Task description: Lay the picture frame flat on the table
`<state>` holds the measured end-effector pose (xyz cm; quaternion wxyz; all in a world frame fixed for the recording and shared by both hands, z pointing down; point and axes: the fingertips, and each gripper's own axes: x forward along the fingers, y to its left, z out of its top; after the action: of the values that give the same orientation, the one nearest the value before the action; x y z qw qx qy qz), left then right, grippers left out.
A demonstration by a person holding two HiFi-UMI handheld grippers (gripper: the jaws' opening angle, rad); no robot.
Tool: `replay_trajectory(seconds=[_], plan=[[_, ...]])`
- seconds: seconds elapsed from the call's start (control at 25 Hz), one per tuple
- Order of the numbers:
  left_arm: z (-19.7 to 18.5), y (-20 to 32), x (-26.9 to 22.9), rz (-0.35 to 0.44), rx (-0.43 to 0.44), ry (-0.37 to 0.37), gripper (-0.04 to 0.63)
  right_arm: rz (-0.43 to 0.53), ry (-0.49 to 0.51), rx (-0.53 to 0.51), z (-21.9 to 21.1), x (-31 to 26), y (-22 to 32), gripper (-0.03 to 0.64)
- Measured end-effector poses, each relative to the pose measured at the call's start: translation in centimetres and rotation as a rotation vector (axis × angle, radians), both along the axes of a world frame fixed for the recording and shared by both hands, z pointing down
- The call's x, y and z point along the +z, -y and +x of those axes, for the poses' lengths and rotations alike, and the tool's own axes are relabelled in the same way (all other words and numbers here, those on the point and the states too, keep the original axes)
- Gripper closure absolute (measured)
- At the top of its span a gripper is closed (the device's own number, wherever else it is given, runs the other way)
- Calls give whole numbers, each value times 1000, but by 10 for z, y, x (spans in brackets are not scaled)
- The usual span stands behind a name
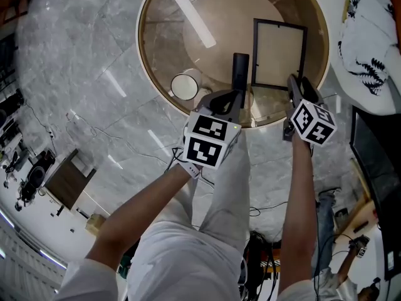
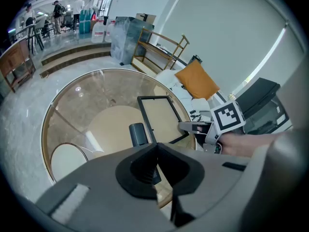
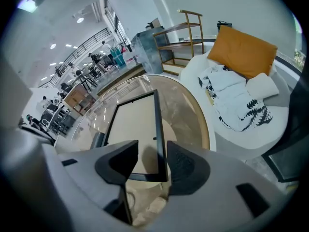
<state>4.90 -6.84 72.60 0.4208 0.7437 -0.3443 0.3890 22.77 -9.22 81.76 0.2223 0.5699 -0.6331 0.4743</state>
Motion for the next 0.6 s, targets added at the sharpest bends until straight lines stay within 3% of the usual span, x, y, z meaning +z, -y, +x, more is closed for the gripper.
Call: replay_trajectory(seconds=[0.16,0.32,0.6], plan=[[-2,1,-8,13,9,-3,591,15,-20,14,1,-13,-3,457],[-3,1,-22,25,23,-8,591,40,-50,20,4,-35,-8,570],[-11,-7,-59,48,73,-21,591,58,-72,-22,-14,-88,-20,603]])
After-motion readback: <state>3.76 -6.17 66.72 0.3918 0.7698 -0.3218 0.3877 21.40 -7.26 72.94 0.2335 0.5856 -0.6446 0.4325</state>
